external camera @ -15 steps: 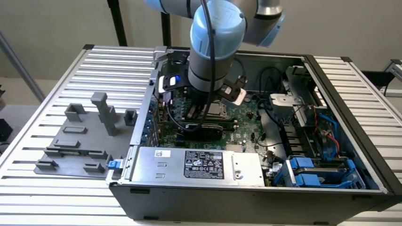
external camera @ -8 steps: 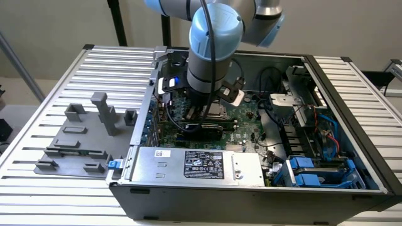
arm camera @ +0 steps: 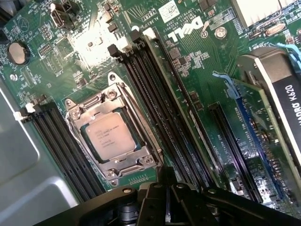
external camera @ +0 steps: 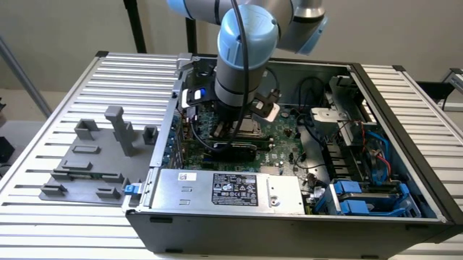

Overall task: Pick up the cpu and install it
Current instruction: 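Install the second cpu locking lever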

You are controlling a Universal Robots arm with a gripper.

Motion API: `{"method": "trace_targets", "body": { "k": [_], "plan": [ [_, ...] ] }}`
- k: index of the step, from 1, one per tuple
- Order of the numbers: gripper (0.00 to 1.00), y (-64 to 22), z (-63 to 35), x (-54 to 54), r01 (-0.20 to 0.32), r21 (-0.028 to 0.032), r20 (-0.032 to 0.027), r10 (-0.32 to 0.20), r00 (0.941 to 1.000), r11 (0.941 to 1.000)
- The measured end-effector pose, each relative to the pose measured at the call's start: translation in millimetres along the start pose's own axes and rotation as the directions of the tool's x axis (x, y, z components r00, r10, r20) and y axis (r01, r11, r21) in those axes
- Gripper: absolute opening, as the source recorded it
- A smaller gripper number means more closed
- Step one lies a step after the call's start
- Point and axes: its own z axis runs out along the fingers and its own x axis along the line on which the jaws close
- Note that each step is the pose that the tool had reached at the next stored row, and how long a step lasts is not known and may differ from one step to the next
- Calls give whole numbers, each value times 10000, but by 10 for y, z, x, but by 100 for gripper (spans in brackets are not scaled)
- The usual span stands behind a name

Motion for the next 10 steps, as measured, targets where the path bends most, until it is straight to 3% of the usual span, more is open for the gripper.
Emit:
{"method": "trace_targets", "body": {
  "k": [10],
  "plan": [
    [11,-32,73,52,-24,-41,166,24,9999,10000]
  ]
}}
